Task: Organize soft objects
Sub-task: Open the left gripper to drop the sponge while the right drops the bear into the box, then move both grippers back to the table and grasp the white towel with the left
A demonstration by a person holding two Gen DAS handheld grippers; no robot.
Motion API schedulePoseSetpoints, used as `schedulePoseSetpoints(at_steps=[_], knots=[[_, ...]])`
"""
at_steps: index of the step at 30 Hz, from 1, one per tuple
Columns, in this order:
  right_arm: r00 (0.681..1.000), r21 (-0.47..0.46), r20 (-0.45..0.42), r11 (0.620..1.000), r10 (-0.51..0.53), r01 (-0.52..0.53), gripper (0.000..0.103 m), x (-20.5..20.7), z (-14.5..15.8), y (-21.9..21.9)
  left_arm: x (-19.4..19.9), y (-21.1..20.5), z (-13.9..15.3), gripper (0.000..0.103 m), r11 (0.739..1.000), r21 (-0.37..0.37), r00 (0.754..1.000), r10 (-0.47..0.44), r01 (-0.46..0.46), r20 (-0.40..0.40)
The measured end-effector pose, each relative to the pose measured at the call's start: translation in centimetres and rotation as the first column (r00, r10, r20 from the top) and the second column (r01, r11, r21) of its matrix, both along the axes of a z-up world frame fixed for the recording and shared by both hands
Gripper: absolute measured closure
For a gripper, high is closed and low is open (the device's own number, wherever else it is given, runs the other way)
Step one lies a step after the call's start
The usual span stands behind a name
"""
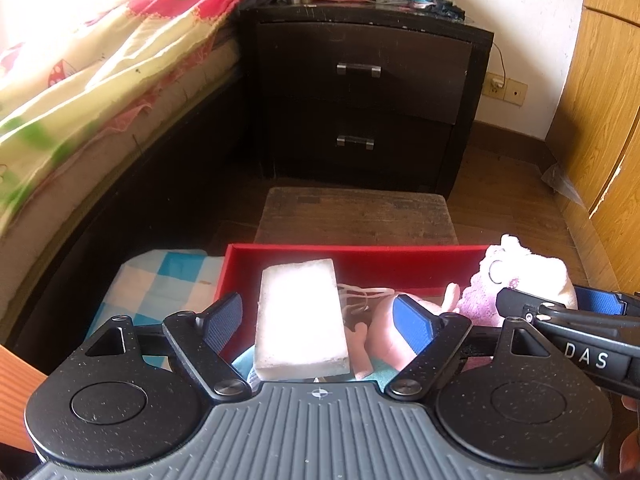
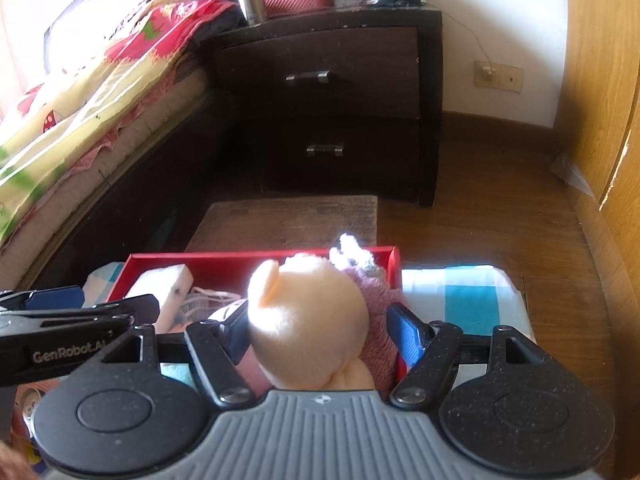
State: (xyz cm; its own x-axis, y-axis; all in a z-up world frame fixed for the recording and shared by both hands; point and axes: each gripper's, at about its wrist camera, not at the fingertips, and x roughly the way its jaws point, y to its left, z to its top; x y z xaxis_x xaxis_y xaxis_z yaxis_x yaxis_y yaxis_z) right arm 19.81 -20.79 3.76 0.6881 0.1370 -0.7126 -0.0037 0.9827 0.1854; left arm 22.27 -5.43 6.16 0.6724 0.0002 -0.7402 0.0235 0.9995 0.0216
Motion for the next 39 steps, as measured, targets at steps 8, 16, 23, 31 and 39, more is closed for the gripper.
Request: schedulePoseSetpoints(at_steps=[8,16,23,31,39], knots=[[0.999,0.033,0.032,0.999,-0.021,0.02,0.053,-1.1,1.7,-0.9,-2.2,0.1,1.7,0.021,0.999,0.042,1.0,-0.01,0.01,0.016],[0.999,0.091,0.045,0.996,-0.027,0.023,0.052,-2.8,3.9,-1.4,-6.8,1.4,2.5,0.019,0.998,0.058,1.0,-0.011,0.011,-0.001],[0.993,0.046,0.041,0.993,0.111,-0.112,0.051,-5.7,4.6,2.3,-11.2,4.6,0.5,0.019,1.0,0.022,0.994,0.001,0.001,-0.112],[0.909,0.139,-0.1,0.911,0.404,-0.389,0.051,-8.8,1.6,9.0,-15.3,8.3,-2.3,0.024,0.999,-0.036,0.971,-0.008,0.0,-0.238],[0.89,0.141,-0.205,0.912,0.407,-0.385,0.051,-7.7,-2.3,12.6,-15.9,6.3,-6.4,0.035,0.995,-0.06,0.944,-0.097,0.082,-0.316]])
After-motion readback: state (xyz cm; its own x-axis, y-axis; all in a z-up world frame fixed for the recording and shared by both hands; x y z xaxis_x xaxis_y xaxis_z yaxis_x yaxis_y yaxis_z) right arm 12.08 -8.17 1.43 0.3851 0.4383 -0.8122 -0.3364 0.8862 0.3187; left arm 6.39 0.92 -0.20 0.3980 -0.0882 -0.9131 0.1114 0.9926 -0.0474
